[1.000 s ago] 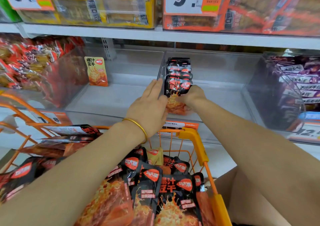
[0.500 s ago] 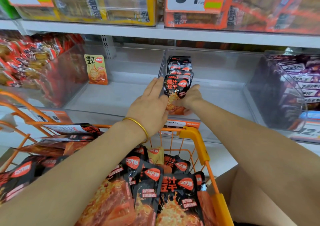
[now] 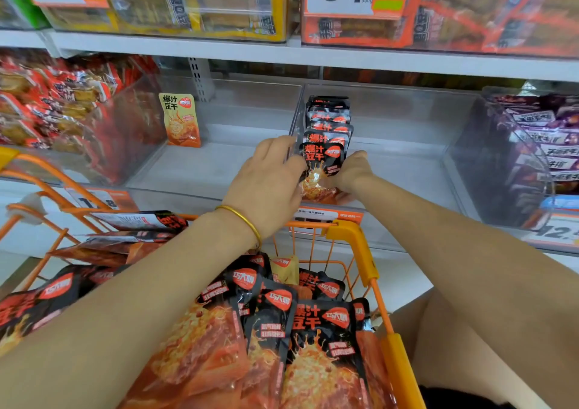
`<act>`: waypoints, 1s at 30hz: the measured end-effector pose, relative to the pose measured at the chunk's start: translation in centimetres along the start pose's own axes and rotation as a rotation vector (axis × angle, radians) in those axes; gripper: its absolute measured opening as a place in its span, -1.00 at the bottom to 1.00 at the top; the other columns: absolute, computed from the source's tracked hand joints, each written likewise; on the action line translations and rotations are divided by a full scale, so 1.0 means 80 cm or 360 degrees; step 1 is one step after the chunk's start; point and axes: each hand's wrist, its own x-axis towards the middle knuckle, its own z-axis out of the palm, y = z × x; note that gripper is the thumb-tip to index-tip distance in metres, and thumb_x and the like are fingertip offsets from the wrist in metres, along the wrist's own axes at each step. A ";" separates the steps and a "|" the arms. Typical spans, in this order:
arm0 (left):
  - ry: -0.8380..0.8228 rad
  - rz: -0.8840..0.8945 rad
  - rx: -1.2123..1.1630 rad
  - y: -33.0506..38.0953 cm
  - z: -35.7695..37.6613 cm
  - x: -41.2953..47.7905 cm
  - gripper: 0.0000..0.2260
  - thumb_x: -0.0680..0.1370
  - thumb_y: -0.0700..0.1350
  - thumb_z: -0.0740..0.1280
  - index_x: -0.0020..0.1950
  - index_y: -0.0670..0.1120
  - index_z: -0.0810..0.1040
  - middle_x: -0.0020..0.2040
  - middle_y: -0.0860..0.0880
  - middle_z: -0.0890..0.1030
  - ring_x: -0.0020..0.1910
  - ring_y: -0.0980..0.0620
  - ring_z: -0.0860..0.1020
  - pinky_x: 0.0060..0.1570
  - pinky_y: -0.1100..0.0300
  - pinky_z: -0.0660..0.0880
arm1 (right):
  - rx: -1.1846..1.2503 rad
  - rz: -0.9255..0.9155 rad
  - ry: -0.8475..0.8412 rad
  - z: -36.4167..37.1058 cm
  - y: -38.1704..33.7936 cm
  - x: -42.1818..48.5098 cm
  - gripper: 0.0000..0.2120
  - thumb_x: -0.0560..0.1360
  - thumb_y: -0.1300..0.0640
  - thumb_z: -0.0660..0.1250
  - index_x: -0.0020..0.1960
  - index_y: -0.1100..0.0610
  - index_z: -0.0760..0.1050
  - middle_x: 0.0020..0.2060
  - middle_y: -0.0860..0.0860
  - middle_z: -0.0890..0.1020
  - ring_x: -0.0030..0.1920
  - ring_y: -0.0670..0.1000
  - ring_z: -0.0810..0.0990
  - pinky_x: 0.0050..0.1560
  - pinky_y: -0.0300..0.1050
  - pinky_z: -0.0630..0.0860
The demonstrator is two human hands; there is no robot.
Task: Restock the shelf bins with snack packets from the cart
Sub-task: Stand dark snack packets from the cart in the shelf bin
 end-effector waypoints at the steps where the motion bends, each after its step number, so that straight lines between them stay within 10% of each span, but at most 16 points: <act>1: 0.0060 0.0028 0.0017 -0.002 -0.002 -0.002 -0.71 0.41 -0.13 0.15 -0.03 -0.25 0.56 0.12 -0.25 0.50 0.10 -0.30 0.45 -0.05 -0.12 0.52 | -0.0004 -0.0023 0.0004 -0.001 0.001 0.000 -0.34 0.29 0.15 0.57 0.10 0.17 0.14 0.12 0.22 0.53 -0.02 0.23 0.63 -0.03 0.13 0.61; 8: -0.0242 0.0122 -0.0357 -0.003 -0.029 -0.024 -0.94 0.47 -0.19 0.34 -0.10 -0.08 0.58 -0.26 0.15 0.44 -0.28 0.22 0.42 -0.11 0.21 0.45 | -0.0036 -0.0737 0.0068 -0.038 -0.017 -0.070 -0.71 0.44 0.19 0.44 -0.18 0.15 0.30 -0.27 0.17 0.55 -0.33 0.11 0.62 -0.22 0.12 0.62; 14: -0.0776 0.0031 -0.0374 0.002 -0.031 -0.042 -0.92 0.47 -0.16 0.38 -0.06 -0.07 0.64 -0.20 0.11 0.51 -0.31 0.29 0.42 -0.21 0.40 0.35 | -0.0995 -0.0931 -0.1146 -0.076 0.007 -0.196 -0.72 0.47 -0.02 0.39 -0.10 0.22 0.60 -0.41 0.11 0.63 -0.53 -0.06 0.52 -0.47 -0.24 0.46; 18: -0.0854 -0.0033 -0.0395 0.006 -0.033 -0.042 -0.90 0.48 -0.14 0.37 -0.03 -0.07 0.64 -0.17 0.10 0.54 -0.21 0.19 0.48 -0.14 0.32 0.40 | -0.1616 -0.1092 -0.1303 -0.046 0.037 -0.210 -0.47 0.44 -0.18 0.35 -0.24 0.34 0.50 -0.51 0.09 0.43 -0.49 0.00 0.34 -0.45 -0.17 0.24; 26: -0.1137 -0.0067 -0.0739 0.023 -0.038 -0.039 -0.76 0.52 0.00 0.32 0.07 -0.12 0.59 -0.21 0.11 0.55 -0.26 0.20 0.46 -0.09 0.26 0.41 | -0.0790 -0.0863 -0.1176 -0.097 0.025 -0.198 -0.74 0.37 0.09 0.50 -0.14 0.27 0.53 -0.29 0.07 0.45 -0.24 0.00 0.40 -0.22 -0.13 0.26; 30: -0.1140 -0.0232 -0.1162 0.034 -0.038 -0.034 -0.83 0.50 -0.16 0.36 0.05 -0.18 0.50 -0.27 0.01 0.59 -0.28 0.12 0.51 -0.18 0.22 0.43 | -0.0324 -0.0652 -0.1062 -0.126 0.025 -0.173 -0.85 0.29 0.10 0.51 -0.24 0.12 0.57 -0.38 0.02 0.50 -0.35 -0.01 0.36 -0.41 -0.25 0.20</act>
